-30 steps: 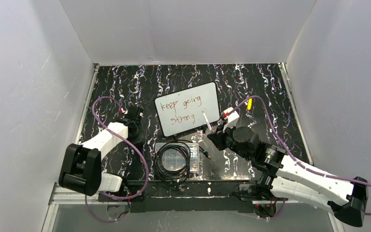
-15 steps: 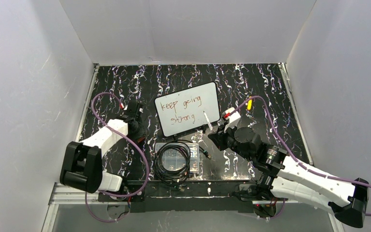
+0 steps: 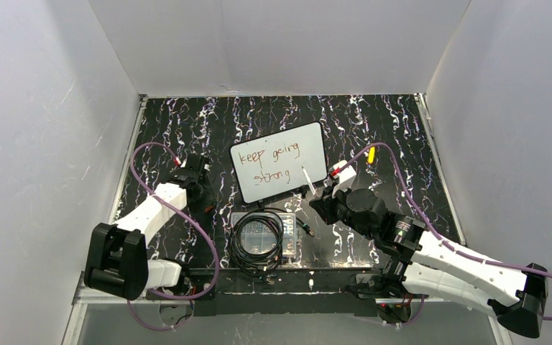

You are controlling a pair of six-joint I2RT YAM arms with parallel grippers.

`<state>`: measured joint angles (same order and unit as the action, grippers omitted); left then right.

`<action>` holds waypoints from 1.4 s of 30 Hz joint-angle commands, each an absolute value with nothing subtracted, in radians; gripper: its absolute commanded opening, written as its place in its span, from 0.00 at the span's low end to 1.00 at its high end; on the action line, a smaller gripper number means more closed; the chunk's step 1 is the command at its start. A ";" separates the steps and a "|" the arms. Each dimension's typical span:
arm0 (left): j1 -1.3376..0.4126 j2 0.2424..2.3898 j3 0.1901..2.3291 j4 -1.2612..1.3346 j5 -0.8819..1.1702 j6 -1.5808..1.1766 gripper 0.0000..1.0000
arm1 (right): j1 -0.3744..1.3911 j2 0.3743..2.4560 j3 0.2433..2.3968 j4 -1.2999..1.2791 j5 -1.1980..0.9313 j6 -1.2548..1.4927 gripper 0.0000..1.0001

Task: Write a sentence on the whiteboard
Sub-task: Adjust the pen cap at the center of the board.

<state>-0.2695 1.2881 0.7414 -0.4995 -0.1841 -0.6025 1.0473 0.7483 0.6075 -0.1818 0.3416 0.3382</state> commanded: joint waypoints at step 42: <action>-0.163 1.580 0.850 -0.454 -0.342 -0.607 0.42 | 1.046 0.733 0.637 -0.198 0.396 0.324 0.01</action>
<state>-0.1848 1.5333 0.8379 -0.4400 -0.2836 -0.6266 1.0473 0.7460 0.6075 -0.1867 0.3622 0.3363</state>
